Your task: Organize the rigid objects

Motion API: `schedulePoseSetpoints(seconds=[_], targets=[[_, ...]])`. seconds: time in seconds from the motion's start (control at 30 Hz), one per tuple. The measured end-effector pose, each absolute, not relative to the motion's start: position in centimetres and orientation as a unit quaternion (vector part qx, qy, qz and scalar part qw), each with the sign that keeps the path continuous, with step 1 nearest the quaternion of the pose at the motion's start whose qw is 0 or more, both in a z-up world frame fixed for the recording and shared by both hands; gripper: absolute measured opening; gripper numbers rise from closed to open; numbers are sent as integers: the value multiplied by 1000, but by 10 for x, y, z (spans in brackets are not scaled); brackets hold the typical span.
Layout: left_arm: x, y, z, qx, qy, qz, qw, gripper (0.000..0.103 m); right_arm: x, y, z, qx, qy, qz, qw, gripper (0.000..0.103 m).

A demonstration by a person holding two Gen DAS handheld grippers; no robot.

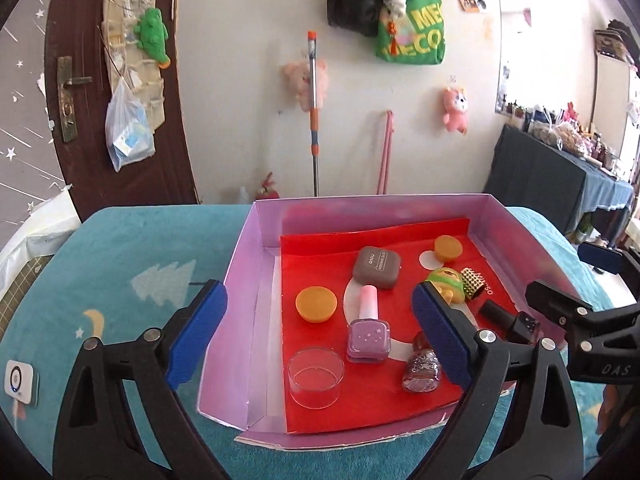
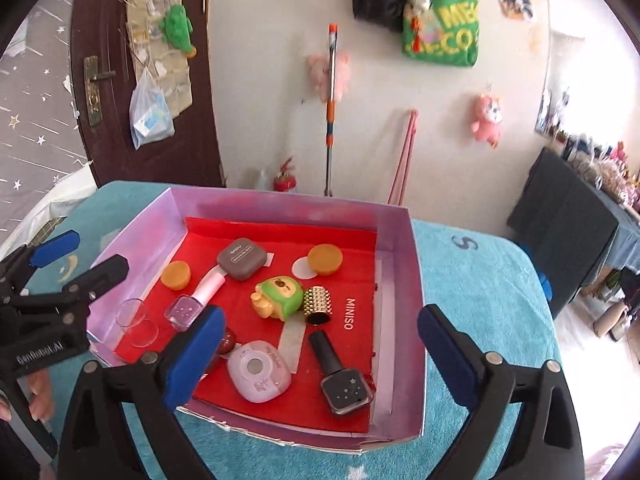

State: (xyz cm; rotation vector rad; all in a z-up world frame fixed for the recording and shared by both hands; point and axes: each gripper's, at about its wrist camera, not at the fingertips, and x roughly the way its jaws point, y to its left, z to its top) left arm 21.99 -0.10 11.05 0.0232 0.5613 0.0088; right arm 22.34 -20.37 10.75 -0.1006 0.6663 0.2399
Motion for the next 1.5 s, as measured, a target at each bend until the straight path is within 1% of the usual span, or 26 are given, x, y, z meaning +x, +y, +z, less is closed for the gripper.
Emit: schedulePoseSetpoints(seconds=[0.03,0.2,0.43,0.5,0.8,1.5], targets=[[219,-2,108,11,273,1,962,95,220,-205,104,-49,316,112,941,103],[217,-11,97,19,258,-9,966,95,209,-209,89,-40,275,100,955,103],[223,-19,74,34,277,-15,960,95,208,-209,74,-39,259,94,960,103],[224,-20,71,37,287,-20,957,95,210,-207,71,-36,262,101,959,103],[222,-15,69,27,285,-13,958,95,215,-207,61,-31,280,101,954,103],[225,-8,69,19,291,-5,956,95,213,-204,59,-44,279,91,955,103]])
